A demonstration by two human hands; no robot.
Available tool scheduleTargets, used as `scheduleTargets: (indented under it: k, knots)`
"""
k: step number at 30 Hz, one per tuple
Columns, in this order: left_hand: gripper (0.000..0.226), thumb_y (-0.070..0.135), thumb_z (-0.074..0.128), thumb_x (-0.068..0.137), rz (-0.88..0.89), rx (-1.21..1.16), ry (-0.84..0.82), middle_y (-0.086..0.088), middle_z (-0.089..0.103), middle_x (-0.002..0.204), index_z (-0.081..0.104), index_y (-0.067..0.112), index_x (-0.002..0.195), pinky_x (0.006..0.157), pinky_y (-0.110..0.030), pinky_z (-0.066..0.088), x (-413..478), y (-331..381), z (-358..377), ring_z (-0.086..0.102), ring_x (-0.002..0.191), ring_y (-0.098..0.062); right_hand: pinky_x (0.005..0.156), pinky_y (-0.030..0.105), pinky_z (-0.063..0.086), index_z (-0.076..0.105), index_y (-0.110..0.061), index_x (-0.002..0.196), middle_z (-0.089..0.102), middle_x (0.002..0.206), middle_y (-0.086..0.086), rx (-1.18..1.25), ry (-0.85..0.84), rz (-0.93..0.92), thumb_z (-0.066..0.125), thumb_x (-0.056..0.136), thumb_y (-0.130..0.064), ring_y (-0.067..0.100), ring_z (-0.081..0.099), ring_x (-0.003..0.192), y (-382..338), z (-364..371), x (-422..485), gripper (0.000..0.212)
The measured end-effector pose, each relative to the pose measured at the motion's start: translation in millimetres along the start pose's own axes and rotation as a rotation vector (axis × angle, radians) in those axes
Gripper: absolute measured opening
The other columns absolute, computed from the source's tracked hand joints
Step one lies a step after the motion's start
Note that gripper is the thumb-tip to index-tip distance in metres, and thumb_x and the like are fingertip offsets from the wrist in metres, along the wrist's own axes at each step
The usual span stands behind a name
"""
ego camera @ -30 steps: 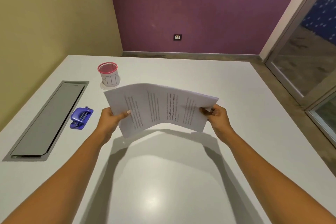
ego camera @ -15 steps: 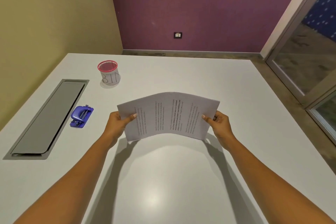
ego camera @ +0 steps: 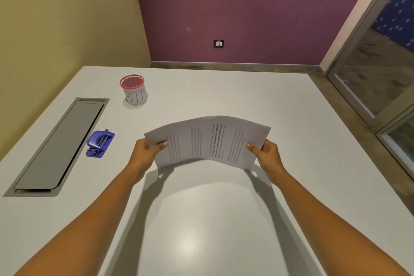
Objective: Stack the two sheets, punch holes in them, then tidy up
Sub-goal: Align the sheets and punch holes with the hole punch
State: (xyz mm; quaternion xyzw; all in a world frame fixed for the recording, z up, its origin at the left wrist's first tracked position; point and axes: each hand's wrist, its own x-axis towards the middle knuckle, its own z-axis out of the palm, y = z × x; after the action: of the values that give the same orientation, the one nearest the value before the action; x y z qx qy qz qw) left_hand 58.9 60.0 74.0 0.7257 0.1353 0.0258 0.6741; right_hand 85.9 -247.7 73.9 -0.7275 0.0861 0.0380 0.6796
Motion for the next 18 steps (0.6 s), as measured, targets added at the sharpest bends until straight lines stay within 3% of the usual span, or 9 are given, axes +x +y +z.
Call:
scheduleTargets:
  k: [7,11,15,18]
  knots:
    - [0.016,0.011,0.062,0.086,0.057,-0.023,0.034,0.007,0.068,0.089,0.064,0.019,0.099,0.071,-0.024,0.048,5,14,-2,0.063,0.083,-0.009,0.074,0.027,0.049,0.060,-0.018,0.108,0.065,0.101,0.000,0.029,0.031,-0.046,0.062,0.086,-0.015,0.016,0.061,0.088,-14,0,3,0.022]
    - [0.017,0.012,0.068,0.081,0.047,0.001,-0.018,0.019,0.071,0.082,0.066,0.029,0.086,0.066,-0.015,0.047,4,15,-3,0.066,0.076,0.003,0.071,0.026,0.050,0.061,-0.020,0.102,0.066,0.092,-0.004,0.020,0.026,-0.044,0.067,0.083,-0.015,0.014,0.062,0.085,-14,-3,2,0.021]
    - [0.015,0.011,0.066,0.082,0.028,-0.011,-0.022,0.010,0.069,0.087,0.066,0.024,0.088,0.074,-0.022,0.047,1,6,0,0.063,0.084,-0.007,0.069,0.025,0.049,0.059,-0.018,0.102,0.065,0.095,0.000,0.012,0.029,-0.011,0.066,0.083,-0.013,0.020,0.060,0.088,-6,-3,-1,0.020]
    - [0.013,0.012,0.064,0.084,0.034,-0.016,-0.002,0.009,0.068,0.086,0.066,0.019,0.094,0.071,-0.022,0.047,1,8,2,0.062,0.081,-0.008,0.075,0.027,0.048,0.060,-0.017,0.104,0.065,0.099,0.001,0.011,0.040,-0.021,0.063,0.085,-0.014,0.022,0.060,0.091,-7,-2,-2,0.019]
